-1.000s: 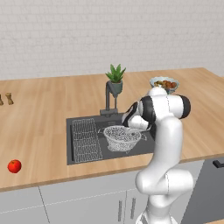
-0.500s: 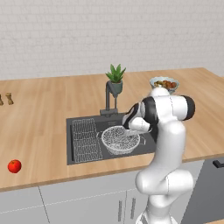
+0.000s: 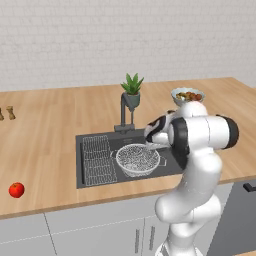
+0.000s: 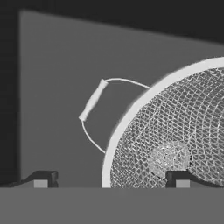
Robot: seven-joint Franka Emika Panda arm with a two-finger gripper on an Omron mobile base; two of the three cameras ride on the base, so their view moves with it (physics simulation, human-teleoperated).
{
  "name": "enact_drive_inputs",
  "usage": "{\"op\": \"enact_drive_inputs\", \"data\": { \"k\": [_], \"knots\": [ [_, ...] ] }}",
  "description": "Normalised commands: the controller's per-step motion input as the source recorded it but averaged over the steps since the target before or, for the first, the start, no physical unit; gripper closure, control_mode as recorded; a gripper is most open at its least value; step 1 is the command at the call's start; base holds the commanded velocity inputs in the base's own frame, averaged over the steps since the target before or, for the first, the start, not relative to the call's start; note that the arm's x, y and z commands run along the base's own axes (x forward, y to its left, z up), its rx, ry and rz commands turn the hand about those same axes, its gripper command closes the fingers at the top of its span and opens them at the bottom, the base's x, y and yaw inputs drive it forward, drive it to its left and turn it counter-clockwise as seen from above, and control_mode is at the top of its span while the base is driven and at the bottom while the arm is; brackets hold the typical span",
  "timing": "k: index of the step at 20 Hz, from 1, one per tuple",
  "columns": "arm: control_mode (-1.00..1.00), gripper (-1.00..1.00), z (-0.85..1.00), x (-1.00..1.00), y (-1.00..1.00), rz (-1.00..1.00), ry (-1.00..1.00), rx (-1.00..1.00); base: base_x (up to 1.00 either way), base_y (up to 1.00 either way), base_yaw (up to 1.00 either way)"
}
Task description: Put the colander in the sink, put the apple in the colander, and turn on the sink faucet and pour water over the colander.
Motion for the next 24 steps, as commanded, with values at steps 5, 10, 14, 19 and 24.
{"op": "enact_drive_inputs", "data": {
  "k": [5, 10, 14, 19, 24],
  "knots": [
    [-1.00, -1.00, 0.60, -0.54, -0.02, -0.09, 0.00, 0.09, 0.00, 0.00, 0.00],
    [-1.00, -1.00, 0.54, -0.64, 0.09, -0.25, 0.00, 0.16, 0.00, 0.00, 0.00],
    [-1.00, -1.00, 0.50, -0.68, 0.17, -0.30, 0.01, 0.23, 0.00, 0.00, 0.00],
    [-1.00, -1.00, 0.50, -0.54, 0.35, -0.20, 0.04, 0.15, 0.00, 0.00, 0.00],
    [-1.00, -1.00, 0.45, -0.52, 0.44, -0.13, 0.01, 0.10, 0.00, 0.00, 0.00]
  ]
}}
